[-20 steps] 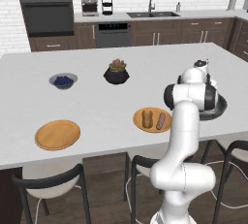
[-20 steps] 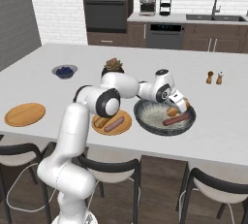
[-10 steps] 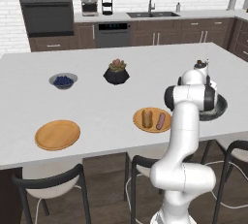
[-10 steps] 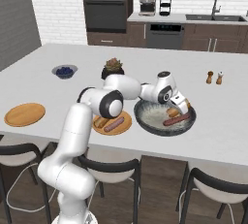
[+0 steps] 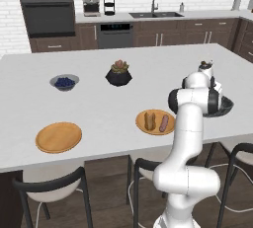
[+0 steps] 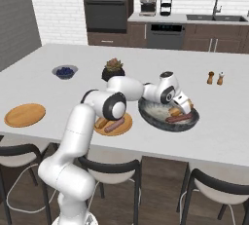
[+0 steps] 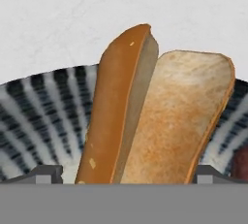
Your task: Place one bun and one sausage from the bowl on each plate.
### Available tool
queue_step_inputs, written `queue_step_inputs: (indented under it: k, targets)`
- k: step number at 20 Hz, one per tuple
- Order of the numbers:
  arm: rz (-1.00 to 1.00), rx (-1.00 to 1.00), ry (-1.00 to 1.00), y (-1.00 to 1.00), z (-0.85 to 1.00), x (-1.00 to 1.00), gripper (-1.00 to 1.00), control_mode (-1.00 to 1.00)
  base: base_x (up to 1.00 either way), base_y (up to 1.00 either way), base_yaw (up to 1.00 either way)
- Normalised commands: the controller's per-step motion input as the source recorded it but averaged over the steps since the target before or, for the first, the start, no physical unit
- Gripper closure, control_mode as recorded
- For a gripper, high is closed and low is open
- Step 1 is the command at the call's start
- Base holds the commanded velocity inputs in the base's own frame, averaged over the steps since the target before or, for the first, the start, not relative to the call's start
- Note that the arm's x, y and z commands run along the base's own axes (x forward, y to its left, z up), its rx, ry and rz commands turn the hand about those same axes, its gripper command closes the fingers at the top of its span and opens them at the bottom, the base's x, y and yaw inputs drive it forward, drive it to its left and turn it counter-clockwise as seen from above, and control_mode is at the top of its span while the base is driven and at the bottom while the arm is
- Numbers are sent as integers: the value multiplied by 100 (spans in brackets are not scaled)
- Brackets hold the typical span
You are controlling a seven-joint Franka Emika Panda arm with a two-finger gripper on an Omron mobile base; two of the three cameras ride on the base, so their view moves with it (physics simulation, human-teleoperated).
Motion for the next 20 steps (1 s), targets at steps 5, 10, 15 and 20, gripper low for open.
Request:
queue_step_inputs:
  k: [5,10,15,20]
  targets:
    - [0,0,0,4,-9,-9,100,-100,0,0,0]
    - [0,0,-2,4,-2,-6,100,-100,0,0,0]
    - [0,0,-6,8,0,-3,100,-100,0,0,0]
    - [0,-1,-4,17,22,-11,100,-100,0,0,0]
